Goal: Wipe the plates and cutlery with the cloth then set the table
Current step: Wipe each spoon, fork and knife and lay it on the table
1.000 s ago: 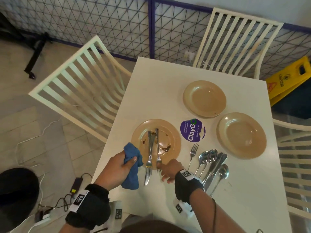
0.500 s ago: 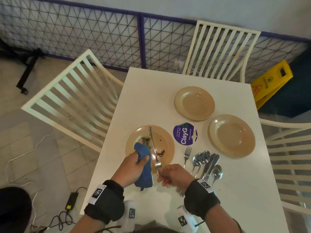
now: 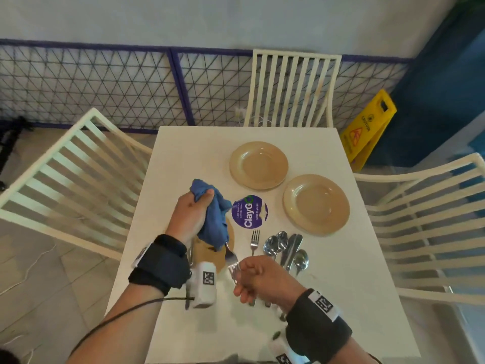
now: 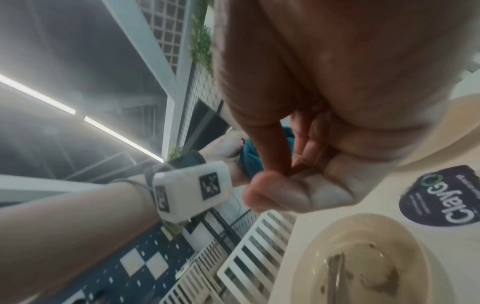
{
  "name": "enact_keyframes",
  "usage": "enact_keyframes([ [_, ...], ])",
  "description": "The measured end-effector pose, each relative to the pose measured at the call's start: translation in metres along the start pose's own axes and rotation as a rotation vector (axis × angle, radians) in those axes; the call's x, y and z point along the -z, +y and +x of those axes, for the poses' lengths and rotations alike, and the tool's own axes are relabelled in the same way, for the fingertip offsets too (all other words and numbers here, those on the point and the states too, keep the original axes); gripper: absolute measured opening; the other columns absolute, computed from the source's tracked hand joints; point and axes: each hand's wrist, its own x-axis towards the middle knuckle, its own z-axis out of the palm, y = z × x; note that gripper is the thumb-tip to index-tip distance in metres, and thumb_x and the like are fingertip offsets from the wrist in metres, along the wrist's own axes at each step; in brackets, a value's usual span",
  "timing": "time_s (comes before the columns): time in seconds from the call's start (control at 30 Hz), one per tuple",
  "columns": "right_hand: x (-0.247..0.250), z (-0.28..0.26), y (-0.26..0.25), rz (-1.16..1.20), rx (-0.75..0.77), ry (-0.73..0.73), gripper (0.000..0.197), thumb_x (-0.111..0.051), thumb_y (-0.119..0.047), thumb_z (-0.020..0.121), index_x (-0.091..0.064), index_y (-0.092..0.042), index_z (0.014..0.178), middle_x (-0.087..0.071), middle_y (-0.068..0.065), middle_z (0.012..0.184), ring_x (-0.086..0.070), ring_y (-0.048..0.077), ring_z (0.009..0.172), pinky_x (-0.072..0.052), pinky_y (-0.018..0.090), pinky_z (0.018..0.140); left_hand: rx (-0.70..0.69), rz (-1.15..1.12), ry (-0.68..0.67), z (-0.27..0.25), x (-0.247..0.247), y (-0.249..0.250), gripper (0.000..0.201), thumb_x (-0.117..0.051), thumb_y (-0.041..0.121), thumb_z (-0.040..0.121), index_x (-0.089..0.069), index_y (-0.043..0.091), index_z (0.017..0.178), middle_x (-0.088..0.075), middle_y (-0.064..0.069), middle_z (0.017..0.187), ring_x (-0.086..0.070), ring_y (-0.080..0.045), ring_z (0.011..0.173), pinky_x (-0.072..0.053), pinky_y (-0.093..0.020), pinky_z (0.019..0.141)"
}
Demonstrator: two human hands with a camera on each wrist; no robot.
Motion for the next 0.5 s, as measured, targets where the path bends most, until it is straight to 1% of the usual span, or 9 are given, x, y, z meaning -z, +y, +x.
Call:
enact_keyframes([
  [0.07, 0.008, -0.005, -0.006, 0.043, 0.041, 0.019, 0.014, -0.051, 0.0, 0.095, -0.061, -0.003, 0.086, -0.071, 0.015, 0.074, -0.064, 0.016, 0.052, -0.049, 0.026, 0.052, -0.043, -0.017, 0.065, -0.005, -0.014, 0.009, 0.024, -0.054, 0.027, 0.102, -0.069, 0.009, 0.099, -0.073, -0.009, 0.099, -0.07, -0.019, 0.093, -0.052, -0.028, 0.083],
  [0.1, 0.013, -0.007, -0.011, 0.055, 0.06, 0.031, 0.016, -0.049, 0.002, 0.096, -0.06, -0.003, 0.085, -0.07, 0.016, 0.074, -0.064, 0.015, 0.051, -0.051, 0.024, 0.052, -0.059, -0.009, 0.073, -0.012, -0.024, 0.008, 0.024, -0.052, 0.026, 0.103, -0.068, 0.008, 0.098, -0.072, -0.005, 0.096, -0.069, -0.01, 0.087, -0.051, -0.021, 0.077],
  [0.13, 0.017, -0.009, -0.015, 0.069, 0.076, 0.041, 0.018, -0.049, 0.003, 0.096, -0.06, -0.003, 0.084, -0.069, 0.017, 0.075, -0.064, 0.015, 0.052, -0.052, 0.023, 0.052, -0.062, 0.023, 0.052, -0.022, -0.035, 0.005, 0.023, -0.052, 0.025, 0.103, -0.067, 0.012, 0.093, -0.07, 0.001, 0.091, -0.067, -0.002, 0.08, -0.048, -0.013, 0.07],
  [0.2, 0.026, -0.012, -0.017, 0.088, 0.1, 0.041, 0.016, -0.048, 0.004, 0.096, -0.06, -0.002, 0.086, -0.069, 0.017, 0.075, -0.064, 0.016, 0.052, -0.053, 0.023, 0.052, -0.08, 0.125, -0.025, -0.044, -0.055, 0.0, 0.023, -0.052, 0.027, 0.103, -0.065, 0.022, 0.085, -0.068, 0.007, 0.083, -0.067, -0.002, 0.077, -0.045, -0.009, 0.063],
  [0.27, 0.032, -0.019, -0.011, 0.098, 0.111, 0.022, 0.013, -0.049, 0.003, 0.097, -0.06, 0.0, 0.091, -0.07, 0.018, 0.076, -0.065, 0.016, 0.052, -0.053, 0.023, 0.051, -0.098, 0.136, -0.017, -0.047, -0.059, 0.004, 0.017, -0.053, 0.028, 0.102, -0.064, 0.021, 0.091, -0.068, 0.006, 0.084, -0.067, -0.009, 0.082, -0.046, -0.01, 0.065],
  [0.33, 0.035, -0.029, -0.003, 0.108, 0.12, 0.009, 0.013, -0.053, -0.001, 0.098, -0.061, -0.003, 0.088, -0.071, 0.017, 0.076, -0.065, 0.017, 0.053, -0.053, 0.024, 0.05, -0.094, 0.01, 0.084, -0.031, -0.051, 0.013, 0.013, -0.054, 0.025, 0.102, -0.064, 0.019, 0.097, -0.069, 0.002, 0.088, -0.068, -0.016, 0.088, -0.05, -0.017, 0.075],
  [0.4, 0.039, -0.034, 0.0, 0.109, 0.132, 0.011, 0.014, -0.054, -0.003, 0.099, -0.061, -0.004, 0.087, -0.072, 0.015, 0.074, -0.066, 0.018, 0.055, -0.053, 0.023, 0.05, -0.081, -0.071, 0.145, -0.019, -0.047, 0.02, 0.022, -0.055, 0.028, 0.101, -0.068, 0.009, 0.1, -0.073, -0.01, 0.094, -0.07, -0.025, 0.093, -0.053, -0.032, 0.087],
  [0.43, 0.041, -0.034, -0.003, 0.098, 0.139, 0.018, 0.014, -0.054, -0.005, 0.1, -0.061, -0.003, 0.088, -0.072, 0.013, 0.073, -0.066, 0.017, 0.055, -0.054, 0.023, 0.051, -0.087, -0.071, 0.144, -0.019, -0.051, 0.019, 0.029, -0.055, 0.031, 0.101, -0.068, 0.005, 0.101, -0.074, -0.013, 0.096, -0.071, -0.027, 0.094, -0.054, -0.037, 0.089],
  [0.5, 0.046, -0.027, -0.01, 0.079, 0.161, 0.051, 0.019, -0.051, -0.003, 0.1, -0.059, -0.004, 0.084, -0.071, 0.011, 0.071, -0.066, 0.016, 0.054, -0.055, 0.024, 0.053, -0.084, 0.013, 0.072, -0.03, -0.069, 0.006, 0.037, -0.054, 0.037, 0.101, -0.068, 0.002, 0.101, -0.075, -0.013, 0.094, -0.073, -0.027, 0.092, -0.055, -0.04, 0.088],
])
